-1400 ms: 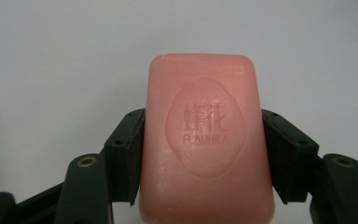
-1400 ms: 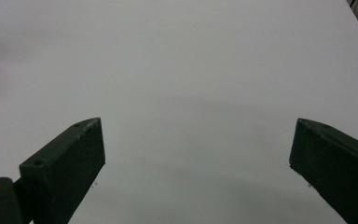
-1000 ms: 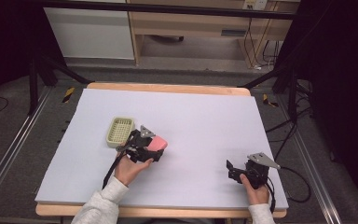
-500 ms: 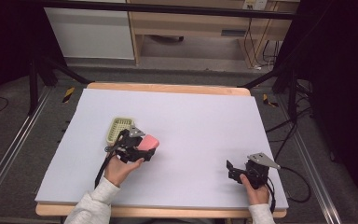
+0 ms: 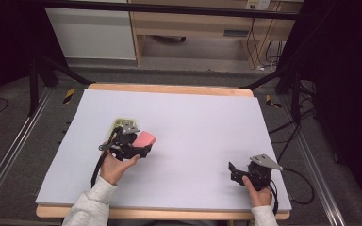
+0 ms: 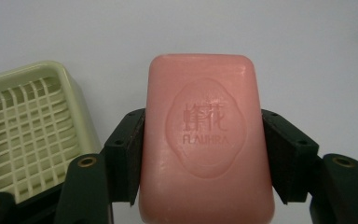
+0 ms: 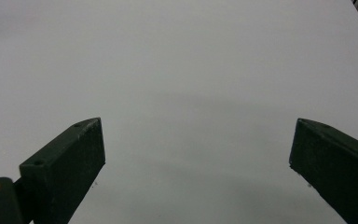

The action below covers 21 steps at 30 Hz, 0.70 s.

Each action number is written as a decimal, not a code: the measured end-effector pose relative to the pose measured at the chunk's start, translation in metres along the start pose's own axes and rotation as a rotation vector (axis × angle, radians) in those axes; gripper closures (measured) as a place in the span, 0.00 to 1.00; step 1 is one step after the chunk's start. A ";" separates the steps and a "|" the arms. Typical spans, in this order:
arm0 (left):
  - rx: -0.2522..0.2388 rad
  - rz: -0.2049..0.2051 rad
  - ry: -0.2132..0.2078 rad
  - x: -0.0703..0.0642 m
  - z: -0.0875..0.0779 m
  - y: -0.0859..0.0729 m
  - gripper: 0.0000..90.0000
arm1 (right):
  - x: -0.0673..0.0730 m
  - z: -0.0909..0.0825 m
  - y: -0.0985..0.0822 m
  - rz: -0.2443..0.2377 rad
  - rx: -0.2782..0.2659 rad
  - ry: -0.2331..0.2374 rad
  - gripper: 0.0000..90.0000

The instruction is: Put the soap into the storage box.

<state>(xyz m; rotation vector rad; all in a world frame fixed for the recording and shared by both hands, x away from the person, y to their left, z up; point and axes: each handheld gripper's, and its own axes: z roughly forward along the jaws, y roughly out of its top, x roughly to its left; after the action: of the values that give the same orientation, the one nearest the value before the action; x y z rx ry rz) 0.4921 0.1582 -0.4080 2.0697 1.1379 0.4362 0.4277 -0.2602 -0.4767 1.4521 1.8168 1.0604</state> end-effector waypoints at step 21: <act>-0.027 -0.053 0.029 0.023 -0.007 0.004 0.42 | 0.000 0.000 0.000 -0.001 0.002 0.005 0.04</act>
<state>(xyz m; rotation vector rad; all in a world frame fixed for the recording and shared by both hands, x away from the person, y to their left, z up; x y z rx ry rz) 0.5031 0.1784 -0.4013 2.0116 1.1946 0.4543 0.4280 -0.2598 -0.4768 1.4509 1.8227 1.0621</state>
